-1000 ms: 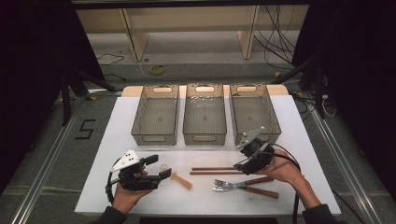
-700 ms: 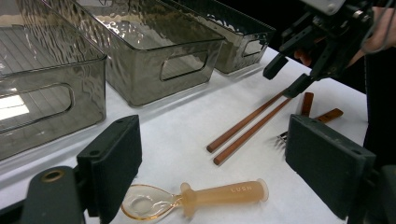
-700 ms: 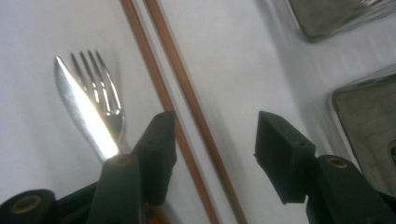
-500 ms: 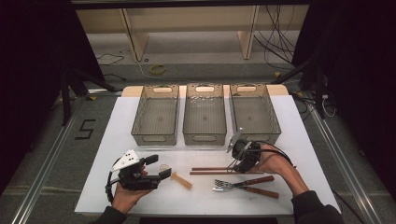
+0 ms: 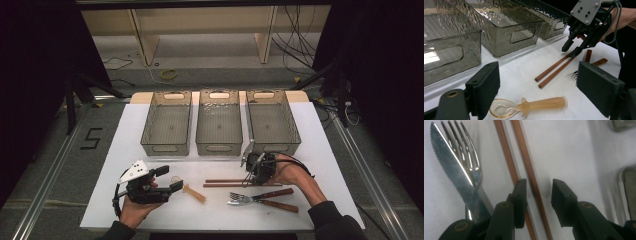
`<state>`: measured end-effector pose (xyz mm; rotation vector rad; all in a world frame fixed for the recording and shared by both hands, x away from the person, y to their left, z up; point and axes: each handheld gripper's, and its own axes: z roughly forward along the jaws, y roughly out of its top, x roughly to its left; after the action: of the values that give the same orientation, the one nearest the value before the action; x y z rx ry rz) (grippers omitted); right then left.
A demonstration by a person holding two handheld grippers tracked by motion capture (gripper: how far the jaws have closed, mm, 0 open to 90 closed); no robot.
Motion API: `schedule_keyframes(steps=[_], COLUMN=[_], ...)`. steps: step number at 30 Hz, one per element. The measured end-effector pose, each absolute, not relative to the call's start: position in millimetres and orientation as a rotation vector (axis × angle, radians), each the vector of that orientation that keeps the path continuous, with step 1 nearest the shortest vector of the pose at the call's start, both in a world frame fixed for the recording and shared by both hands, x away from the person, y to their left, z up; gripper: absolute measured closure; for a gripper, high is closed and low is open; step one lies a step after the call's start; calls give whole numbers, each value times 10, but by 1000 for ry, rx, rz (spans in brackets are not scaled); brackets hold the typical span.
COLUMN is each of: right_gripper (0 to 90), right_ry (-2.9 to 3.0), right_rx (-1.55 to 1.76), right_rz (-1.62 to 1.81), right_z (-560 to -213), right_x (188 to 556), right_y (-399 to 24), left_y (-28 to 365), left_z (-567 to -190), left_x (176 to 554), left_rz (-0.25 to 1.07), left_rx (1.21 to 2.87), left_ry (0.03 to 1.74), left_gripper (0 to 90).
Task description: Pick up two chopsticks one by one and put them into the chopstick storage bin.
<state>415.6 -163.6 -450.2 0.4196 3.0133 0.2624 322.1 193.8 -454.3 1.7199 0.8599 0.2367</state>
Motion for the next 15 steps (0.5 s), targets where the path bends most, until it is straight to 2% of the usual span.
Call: schedule_keyframes(steps=[15], right_gripper=[769], right_ry=[3039], right_rx=[338], right_rz=[189], right_z=[-4542], right_x=[4163], right_y=[-1573], left_y=[1938], left_z=[-4542], left_x=[3225], left_rz=[236], left_rx=[1723], left_ry=[857], left_gripper=[185])
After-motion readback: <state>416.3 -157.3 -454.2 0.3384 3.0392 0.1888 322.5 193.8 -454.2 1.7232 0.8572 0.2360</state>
